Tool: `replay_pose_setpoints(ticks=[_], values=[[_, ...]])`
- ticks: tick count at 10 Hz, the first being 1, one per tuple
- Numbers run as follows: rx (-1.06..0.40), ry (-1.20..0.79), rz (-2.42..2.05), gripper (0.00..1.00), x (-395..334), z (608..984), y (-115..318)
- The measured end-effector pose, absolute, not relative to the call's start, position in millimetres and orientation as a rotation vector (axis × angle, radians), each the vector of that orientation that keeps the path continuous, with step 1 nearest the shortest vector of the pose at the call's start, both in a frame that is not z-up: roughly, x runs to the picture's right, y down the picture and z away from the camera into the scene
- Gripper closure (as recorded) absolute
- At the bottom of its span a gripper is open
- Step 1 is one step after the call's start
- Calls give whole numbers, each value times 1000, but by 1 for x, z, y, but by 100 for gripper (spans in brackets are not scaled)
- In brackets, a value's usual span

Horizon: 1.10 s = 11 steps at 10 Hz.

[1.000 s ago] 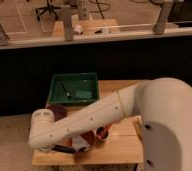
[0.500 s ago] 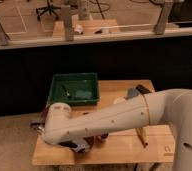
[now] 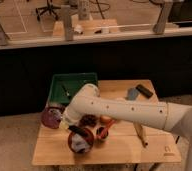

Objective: Place brush in tray

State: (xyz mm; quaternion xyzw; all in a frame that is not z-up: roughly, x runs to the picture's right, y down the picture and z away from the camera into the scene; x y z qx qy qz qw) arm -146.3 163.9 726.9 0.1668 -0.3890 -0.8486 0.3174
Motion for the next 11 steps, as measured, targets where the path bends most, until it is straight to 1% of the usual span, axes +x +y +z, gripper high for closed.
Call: replay_pose_setpoints(ticks=[2, 4, 9, 11], values=[[461, -1151, -2132, 89, -132, 745, 145], [486, -1216, -2070, 89, -122, 755, 135], [487, -1238, -2051, 89, -120, 758, 131], [498, -1272, -2001, 89, -120, 766, 117]])
